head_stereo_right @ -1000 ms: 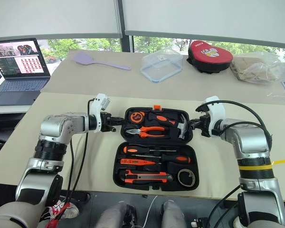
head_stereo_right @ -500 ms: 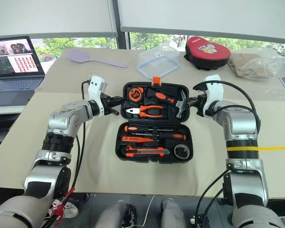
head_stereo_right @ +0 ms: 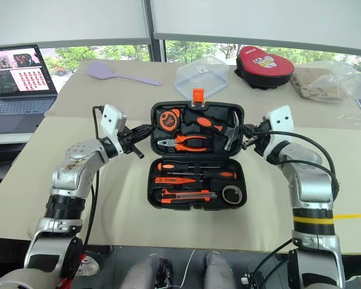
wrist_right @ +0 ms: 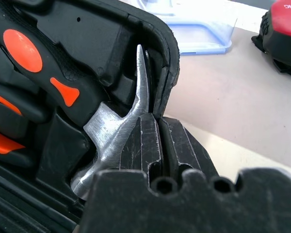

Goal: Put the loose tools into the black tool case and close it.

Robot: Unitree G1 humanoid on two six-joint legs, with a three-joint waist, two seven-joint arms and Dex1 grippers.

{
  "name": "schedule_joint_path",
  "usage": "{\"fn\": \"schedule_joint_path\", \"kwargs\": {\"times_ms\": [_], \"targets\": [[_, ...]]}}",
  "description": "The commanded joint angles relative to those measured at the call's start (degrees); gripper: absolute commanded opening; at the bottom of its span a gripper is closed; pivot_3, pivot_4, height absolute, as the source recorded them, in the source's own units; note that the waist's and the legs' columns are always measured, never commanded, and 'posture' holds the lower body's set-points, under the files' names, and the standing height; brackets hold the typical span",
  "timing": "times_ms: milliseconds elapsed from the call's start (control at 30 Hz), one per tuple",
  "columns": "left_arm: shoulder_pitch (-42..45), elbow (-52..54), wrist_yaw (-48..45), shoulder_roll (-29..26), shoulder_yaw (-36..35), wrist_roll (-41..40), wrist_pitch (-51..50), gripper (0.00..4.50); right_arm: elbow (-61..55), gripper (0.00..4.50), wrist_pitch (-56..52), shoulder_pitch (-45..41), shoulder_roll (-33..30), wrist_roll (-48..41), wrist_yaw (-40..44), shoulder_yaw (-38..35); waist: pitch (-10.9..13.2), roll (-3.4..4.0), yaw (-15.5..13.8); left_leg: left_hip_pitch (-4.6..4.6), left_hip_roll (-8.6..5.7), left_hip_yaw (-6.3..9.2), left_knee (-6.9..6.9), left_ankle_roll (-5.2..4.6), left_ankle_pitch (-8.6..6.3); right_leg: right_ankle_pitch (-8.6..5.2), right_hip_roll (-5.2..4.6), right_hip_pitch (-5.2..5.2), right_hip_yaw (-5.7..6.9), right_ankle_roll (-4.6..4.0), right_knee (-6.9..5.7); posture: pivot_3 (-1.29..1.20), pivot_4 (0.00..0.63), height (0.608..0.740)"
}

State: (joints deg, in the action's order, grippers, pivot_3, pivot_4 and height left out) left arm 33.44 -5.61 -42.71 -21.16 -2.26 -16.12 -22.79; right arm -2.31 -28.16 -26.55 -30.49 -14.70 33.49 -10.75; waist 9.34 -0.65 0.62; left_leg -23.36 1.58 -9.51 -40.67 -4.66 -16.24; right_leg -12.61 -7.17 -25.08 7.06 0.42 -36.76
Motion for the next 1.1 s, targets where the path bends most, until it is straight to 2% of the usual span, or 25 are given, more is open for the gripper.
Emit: {"fn": "schedule_joint_path", "kwargs": {"times_ms": [33, 300, 633, 767, 833, 867, 933, 967, 1033, 1067, 1100], "targets": [[-2.00, 7.80, 0.49, 0.82, 0.80, -1.49, 1.21, 0.01, -7.18, 0.00, 8.62, 5.61, -0.97, 1.02, 1.84, 0.44, 0.00, 0.00, -0.15, 0.01, 0.00, 0.02, 0.00, 0.00, 0.00, 0.00, 0.00, 0.02, 0.01, 0.00, 0.00, 0.00, 0.150, 0.731], [-8.37, 16.79, 2.52, -1.02, -0.05, -0.92, 2.02, 0.01, -15.49, 0.00, 13.20, 14.62, -1.73, -0.02, 1.61, -1.92, 0.00, 0.00, 0.01, 0.16, 0.04, 0.00, -0.05, 0.01, 0.00, -0.01, 0.02, 0.07, -0.10, 0.00, 0.02, 0.00, 0.150, 0.731], [-17.69, 25.83, 2.24, -5.65, -2.35, -3.57, -0.63, 0.01, -24.46, 0.00, 11.82, 22.26, -2.85, -3.46, 3.08, -3.26, -0.01, 0.01, 0.11, 0.26, 0.13, -0.01, -0.05, 0.03, -0.01, -0.02, 0.06, 0.08, -0.18, -0.03, -0.01, 0.00, 0.150, 0.731], [-24.74, 31.54, 2.87, -7.82, -4.45, -5.91, -3.27, 0.01, -32.83, 0.00, 12.47, 30.55, -4.17, -7.94, 6.85, -5.14, -0.04, 0.03, 0.13, 0.35, 0.17, -0.01, -0.03, 0.07, -0.04, -0.03, 0.08, 0.12, -0.23, -0.04, 0.00, 0.00, 0.150, 0.731], [-29.72, 35.11, 3.17, -8.84, -6.12, -7.48, -4.91, 0.73, -37.34, 0.00, 11.84, 36.27, -5.17, -10.89, 9.06, -6.98, -0.12, 0.06, 0.21, 0.50, 0.22, -0.01, 0.01, 0.12, -0.07, -0.06, 0.10, 0.25, -0.28, -0.07, 0.02, 0.00, 0.150, 0.731], [-32.68, 37.10, 3.00, -9.37, -7.23, -8.58, -5.70, 0.93, -39.28, 0.00, 11.92, 39.73, -5.85, -12.76, 11.06, -8.24, -0.14, 0.08, 0.28, 0.57, 0.25, 0.00, 0.02, 0.15, -0.10, -0.08, 0.13, 0.30, -0.30, -0.10, 0.02, 0.00, 0.150, 0.731], [-38.30, 40.42, 2.68, -10.57, -9.18, -9.71, -6.32, 1.75, -41.72, 0.00, 12.09, 45.88, -6.84, -14.96, 13.62, -11.03, -0.14, 0.07, 0.22, 0.73, 0.30, 0.00, 0.06, 0.23, -0.16, -0.16, 0.18, 0.40, -0.42, -0.15, 0.00, 0.00, 0.150, 0.731], [-40.73, 41.58, 2.49, -11.21, -10.01, -9.87, -6.34, 2.05, -42.14, 0.71, 12.15, 48.32, -7.36, -14.72, 14.17, -12.10, -0.13, 0.04, 0.12, 0.82, 0.34, 0.02, 0.06, 0.27, -0.19, -0.18, 0.21, 0.48, -0.42, -0.18, 0.01, 0.00, 0.150, 0.731], [-45.21, 42.75, 1.39, -12.94, -12.47, -10.48, -5.96, 2.81, -42.12, 1.34, 13.03, 52.72, -8.41, -13.39, 15.63, -14.25, -0.15, -0.04, -0.13, 1.09, 0.39, 0.10, 0.06, 0.35, -0.32, -0.38, 0.21, 0.79, -0.37, -0.06, 0.03, 0.00, 0.150, 0.731], [-47.05, 42.63, 0.23, -14.10, -14.26, -11.29, -6.10, 3.20, -42.15, 1.64, 12.89, 55.08, -9.45, -13.35, 17.36, -15.29, -0.16, -0.04, -0.32, 1.14, 0.41, 0.14, 0.06, 0.70, -0.61, -0.51, 0.16, 0.83, -0.36, 0.06, 0.04, 0.00, 0.150, 0.731], [-48.37, 42.22, -0.79, -15.22, -15.98, -12.20, -6.53, 3.54, -42.24, 1.69, 12.74, 57.05, -10.06, -14.62, 19.34, -16.46, -0.16, -0.02, -0.43, 1.12, 0.41, 0.13, 0.06, 0.76, -0.73, -0.55, 0.10, 0.80, -0.39, 0.05, 0.05, 0.00, 0.150, 0.731]]}}
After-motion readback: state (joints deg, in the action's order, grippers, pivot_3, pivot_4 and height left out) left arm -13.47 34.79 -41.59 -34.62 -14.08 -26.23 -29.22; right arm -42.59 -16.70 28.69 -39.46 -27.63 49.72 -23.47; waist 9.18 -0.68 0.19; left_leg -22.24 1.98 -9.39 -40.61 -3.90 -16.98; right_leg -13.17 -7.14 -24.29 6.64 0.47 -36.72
